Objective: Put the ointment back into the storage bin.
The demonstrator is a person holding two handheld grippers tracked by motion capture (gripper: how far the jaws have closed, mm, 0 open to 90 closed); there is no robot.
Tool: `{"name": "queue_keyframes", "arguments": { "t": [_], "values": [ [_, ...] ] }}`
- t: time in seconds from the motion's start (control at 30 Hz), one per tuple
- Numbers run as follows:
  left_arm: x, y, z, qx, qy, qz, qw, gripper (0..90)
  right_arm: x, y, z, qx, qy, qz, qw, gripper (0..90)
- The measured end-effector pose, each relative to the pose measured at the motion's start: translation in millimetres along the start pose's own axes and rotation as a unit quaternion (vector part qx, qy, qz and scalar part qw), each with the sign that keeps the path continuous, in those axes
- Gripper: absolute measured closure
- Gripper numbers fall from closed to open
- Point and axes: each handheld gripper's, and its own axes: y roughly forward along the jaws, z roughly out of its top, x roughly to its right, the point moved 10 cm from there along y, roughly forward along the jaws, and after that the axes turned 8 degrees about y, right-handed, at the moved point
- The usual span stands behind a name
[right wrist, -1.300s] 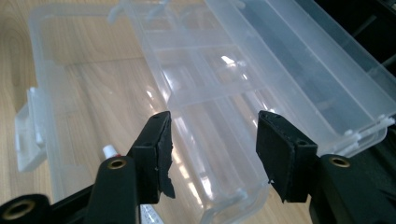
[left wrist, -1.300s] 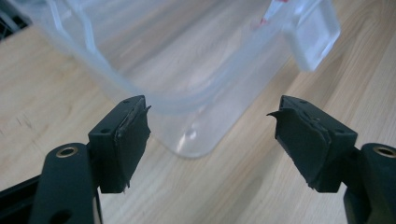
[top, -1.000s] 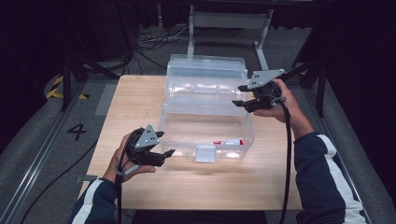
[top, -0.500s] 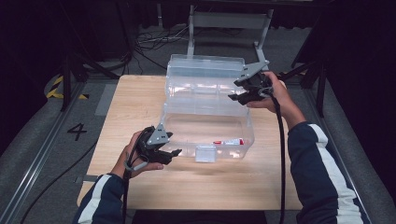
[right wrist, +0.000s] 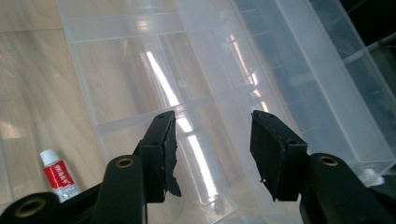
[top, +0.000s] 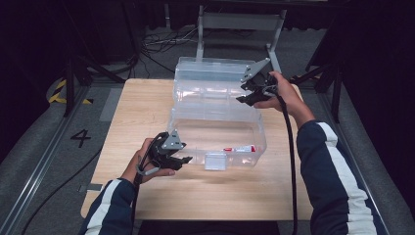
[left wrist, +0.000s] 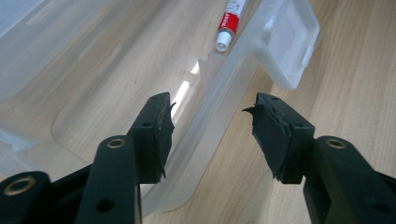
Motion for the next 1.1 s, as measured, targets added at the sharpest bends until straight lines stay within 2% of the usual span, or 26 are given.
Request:
{"name": "queue_keyframes", "arguments": {
  "t": [0.1, 0.13, 0.2, 0.3, 0.4, 0.43, 0.5, 0.57, 0.63, 0.77, 0.87, 0.9, 1.1],
  "values": [
    [-0.2, 1.2, 0.2, 0.001, -0.003, -0.005, 1.0, 48.6, -0.3, -5.0, 3.7, 0.01, 0.002, 0.001, 0.9999, 48.6],
    [-0.2, 3.1, 0.3, 0.002, -0.005, -0.006, 1.0, 48.5, 1.3, -6.7, 4.4, 0.009, -0.004, -0.002, 0.9999, 48.3],
    [1.2, 8.1, -2.0, -0.017, 0.004, -0.015, 0.9997, 48.7, 6.0, -4.6, 3.5, -0.007, -0.002, -0.009, 0.9999, 47.7],
    [3.1, 12.1, -1.2, -0.023, 0.01, -0.019, 0.9995, 49.0, 10.2, 0.6, 4.5, -0.016, 0.003, -0.008, 0.9998, 47.5],
    [3.0, 15.3, 0.3, -0.024, 0.011, -0.023, 0.9994, 49.5, 11.2, 10.9, 4.1, -0.033, -0.006, -0.009, 0.9994, 48.2],
    [2.7, 15.9, 0.7, -0.024, 0.011, -0.024, 0.9994, 51.0, 11.2, 15.7, 2.4, -0.045, -0.011, -0.009, 0.9989, 48.4],
    [2.3, 16.3, 0.9, -0.026, 0.011, -0.026, 0.9993, 52.1, 11.0, 18.4, 1.2, -0.054, -0.012, -0.008, 0.9985, 48.7],
    [-0.2, 16.5, 0.5, -0.032, 0.021, -0.023, 0.999, 57.4, 10.7, 26.2, -0.9, -0.07, -0.015, -0.006, 0.9974, 49.9],
    [-1.3, 16.7, 0.1, -0.036, 0.022, -0.022, 0.9989, 60.3, 9.2, 30.9, -2.2, -0.078, -0.021, -0.001, 0.9967, 51.4],
    [-3.8, 18.3, 0.7, -0.052, 0.025, -0.02, 0.9981, 67.1, 9.4, 31.0, -0.1, -0.088, -0.035, -0.006, 0.9955, 58.8],
    [-3.1, 21.7, 2.3, -0.067, 0.035, -0.025, 0.9968, 69.4, 8.3, 29.6, 2.5, -0.098, -0.045, -0.004, 0.9941, 66.9],
    [-3.1, 21.7, 2.3, -0.067, 0.035, -0.025, 0.9968, 69.5, 8.3, 29.6, 2.5, -0.098, -0.045, -0.004, 0.9941, 66.9],
    [0.4, 30.0, 9.2, -0.08, 0.056, -0.025, 0.9949, 69.8, 7.8, 33.4, 7.0, -0.117, -0.072, -0.034, 0.9899, 74.7]
  ]
}}
